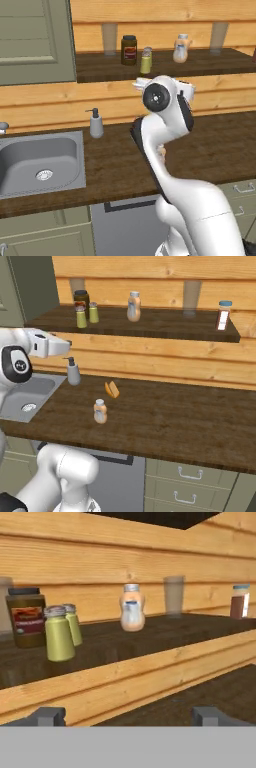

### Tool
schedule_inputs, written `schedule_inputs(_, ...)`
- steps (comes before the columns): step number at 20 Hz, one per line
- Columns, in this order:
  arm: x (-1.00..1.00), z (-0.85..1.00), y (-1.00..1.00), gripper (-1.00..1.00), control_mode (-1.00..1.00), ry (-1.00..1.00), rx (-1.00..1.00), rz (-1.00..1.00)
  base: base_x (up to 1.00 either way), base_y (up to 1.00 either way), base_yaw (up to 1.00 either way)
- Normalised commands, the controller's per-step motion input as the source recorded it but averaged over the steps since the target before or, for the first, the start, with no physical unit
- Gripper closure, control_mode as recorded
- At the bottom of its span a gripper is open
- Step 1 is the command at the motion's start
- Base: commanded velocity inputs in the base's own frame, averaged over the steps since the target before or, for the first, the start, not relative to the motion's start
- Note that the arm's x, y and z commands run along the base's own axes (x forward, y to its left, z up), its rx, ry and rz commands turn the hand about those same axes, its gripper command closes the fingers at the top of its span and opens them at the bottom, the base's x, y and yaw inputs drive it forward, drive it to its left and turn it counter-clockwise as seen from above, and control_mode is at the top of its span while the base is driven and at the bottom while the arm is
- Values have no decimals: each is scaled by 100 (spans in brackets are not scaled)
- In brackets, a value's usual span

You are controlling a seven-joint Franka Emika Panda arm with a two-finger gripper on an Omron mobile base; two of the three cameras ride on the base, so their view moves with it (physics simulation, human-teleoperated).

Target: Put the shaker and condiment bottle from the counter next to their counterparts in the cabinet.

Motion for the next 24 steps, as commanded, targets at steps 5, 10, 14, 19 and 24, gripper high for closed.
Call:
schedule_inputs(5, -31, -70, -2, -100, -100, 0, 0, -30, 0, 0, 0)
schedule_inputs(10, -14, -60, -4, -100, -100, 0, 0, -27, 0, 0, 0)
schedule_inputs(14, -5, -58, 0, -100, -100, 0, 0, -24, 0, 0, 0)
schedule_inputs(19, -14, -71, 0, -100, -100, 0, 0, -22, 0, 0, 0)
schedule_inputs(24, -7, -60, 0, -100, -100, 5, 0, -8, 0, 0, 0)
